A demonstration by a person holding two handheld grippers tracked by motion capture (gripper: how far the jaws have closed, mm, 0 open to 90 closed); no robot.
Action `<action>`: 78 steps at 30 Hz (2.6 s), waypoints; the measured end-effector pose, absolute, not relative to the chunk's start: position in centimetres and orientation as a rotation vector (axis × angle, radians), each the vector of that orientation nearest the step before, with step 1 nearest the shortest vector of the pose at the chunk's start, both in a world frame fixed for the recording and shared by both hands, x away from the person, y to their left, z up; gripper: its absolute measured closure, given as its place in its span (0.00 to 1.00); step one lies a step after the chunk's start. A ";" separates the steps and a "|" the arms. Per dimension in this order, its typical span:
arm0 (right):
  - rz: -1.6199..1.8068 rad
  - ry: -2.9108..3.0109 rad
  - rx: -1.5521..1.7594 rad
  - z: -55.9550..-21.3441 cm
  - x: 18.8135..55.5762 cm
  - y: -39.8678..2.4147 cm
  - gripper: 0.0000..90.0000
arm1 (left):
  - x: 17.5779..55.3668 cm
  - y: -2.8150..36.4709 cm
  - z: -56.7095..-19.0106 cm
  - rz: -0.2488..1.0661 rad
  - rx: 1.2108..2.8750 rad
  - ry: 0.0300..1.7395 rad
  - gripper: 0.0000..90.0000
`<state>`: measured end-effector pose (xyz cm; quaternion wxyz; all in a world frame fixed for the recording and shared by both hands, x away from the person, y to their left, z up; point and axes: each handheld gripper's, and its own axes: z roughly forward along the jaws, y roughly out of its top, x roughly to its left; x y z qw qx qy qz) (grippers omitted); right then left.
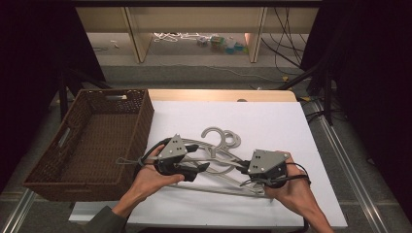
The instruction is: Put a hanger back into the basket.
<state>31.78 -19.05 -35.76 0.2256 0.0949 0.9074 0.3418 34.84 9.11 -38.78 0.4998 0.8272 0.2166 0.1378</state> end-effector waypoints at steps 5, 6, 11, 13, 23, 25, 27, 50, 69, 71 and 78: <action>0.953 2.508 0.242 -35.7 31.5 -18.6 0.92 | 34.8 9.0 -39.0 0.337 2.043 0.487 0.49; 0.952 2.511 0.235 -35.7 31.5 -18.5 0.92 | 34.8 8.9 -39.1 0.334 2.056 0.468 0.53; 0.953 2.522 0.214 -35.7 31.5 -18.3 0.92 | 34.6 8.7 -39.3 0.376 2.121 0.360 0.76; 0.947 2.537 0.201 -35.8 31.5 -18.3 0.92 | 34.4 8.6 -39.2 0.412 2.168 0.310 0.79; 0.989 2.488 0.267 -36.4 32.2 -18.5 0.72 | 33.5 8.6 -38.6 0.423 2.233 0.261 0.89; 1.025 2.447 0.347 -36.3 32.4 -18.6 0.61 | 33.4 8.5 -38.7 0.415 2.216 0.296 0.91; 1.026 2.418 0.392 -36.0 32.4 -18.6 0.48 | 33.5 8.6 -38.7 0.417 2.221 0.308 0.91; 1.352 2.196 0.667 -38.3 31.1 -20.9 0.29 | 35.0 15.0 -36.3 0.417 2.069 0.659 0.91; 1.341 2.198 0.733 -40.8 31.2 -21.3 0.27 | 34.8 20.9 -29.7 0.456 1.943 0.728 0.91; 1.343 2.201 0.730 -40.9 31.2 -21.3 0.27 | 35.0 21.6 -29.0 0.485 1.949 0.726 0.91; 1.347 2.201 0.726 -41.1 31.3 -21.2 0.26 | 36.5 25.0 -27.5 0.581 1.940 0.835 0.91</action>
